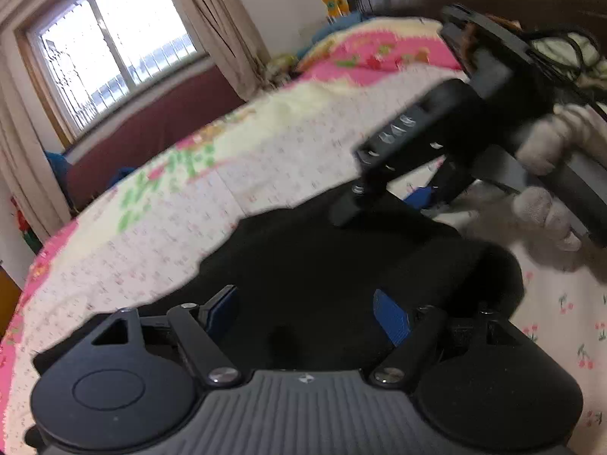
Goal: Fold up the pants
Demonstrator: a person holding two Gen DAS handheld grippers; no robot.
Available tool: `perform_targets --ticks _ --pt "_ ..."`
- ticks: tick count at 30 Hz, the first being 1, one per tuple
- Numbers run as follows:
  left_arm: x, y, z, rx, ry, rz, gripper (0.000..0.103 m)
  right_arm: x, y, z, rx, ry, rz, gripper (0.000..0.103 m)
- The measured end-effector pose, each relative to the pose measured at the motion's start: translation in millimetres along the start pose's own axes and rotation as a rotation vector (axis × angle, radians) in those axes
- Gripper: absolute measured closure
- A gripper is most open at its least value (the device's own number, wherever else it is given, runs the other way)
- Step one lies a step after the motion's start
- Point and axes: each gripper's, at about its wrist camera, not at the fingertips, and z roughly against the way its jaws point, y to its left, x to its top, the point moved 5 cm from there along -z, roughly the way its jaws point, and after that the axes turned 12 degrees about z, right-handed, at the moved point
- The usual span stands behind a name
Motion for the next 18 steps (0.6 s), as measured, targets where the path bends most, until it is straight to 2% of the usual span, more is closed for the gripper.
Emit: perform_targets --ticks 1,3,4,5,7,8,10,12,18 --pt "-2.8 0.8 -0.9 -0.002 0.012 -0.006 0.012 -0.8 2.3 9.6 0.01 -0.011 -0.007 0.059" --pt "-5.2 8.2 2.9 0.004 0.015 -0.008 0.012 -3.1 1.4 36.3 0.114 -0.061 -0.079 0.079" --pt "-6.1 12.8 3.8 0.003 0.02 0.001 0.012 -4.6 -2.3 43.8 0.141 -0.075 -0.105 0.08" --pt "-7.0 17.9 4.2 0.004 0.026 0.014 0.012 -6.4 -6.1 48.1 0.123 -0.077 -0.107 0.08" --pt "-6.8 27.3 0.3 0.028 0.032 0.03 0.012 -10.6 -16.8 41.7 0.045 -0.041 -0.08 0.075" --pt "-6.2 31.4 -1.1 0.052 0.031 0.027 0.012 -12.2 -20.3 38.3 0.048 -0.028 -0.092 0.074" --pt "-6.1 37.6 -0.9 0.076 0.022 0.026 0.012 -16.0 -21.9 34.8 0.098 -0.021 -0.109 0.057" --pt "-6.1 42.8 -0.7 0.083 0.019 0.034 0.012 -19.1 -19.1 33.2 0.117 -0.001 -0.077 0.048" --pt "-9.2 52.3 -12.2 0.099 0.023 0.033 0.012 -17.8 -13.4 18.3 0.123 0.065 -0.029 0.039"
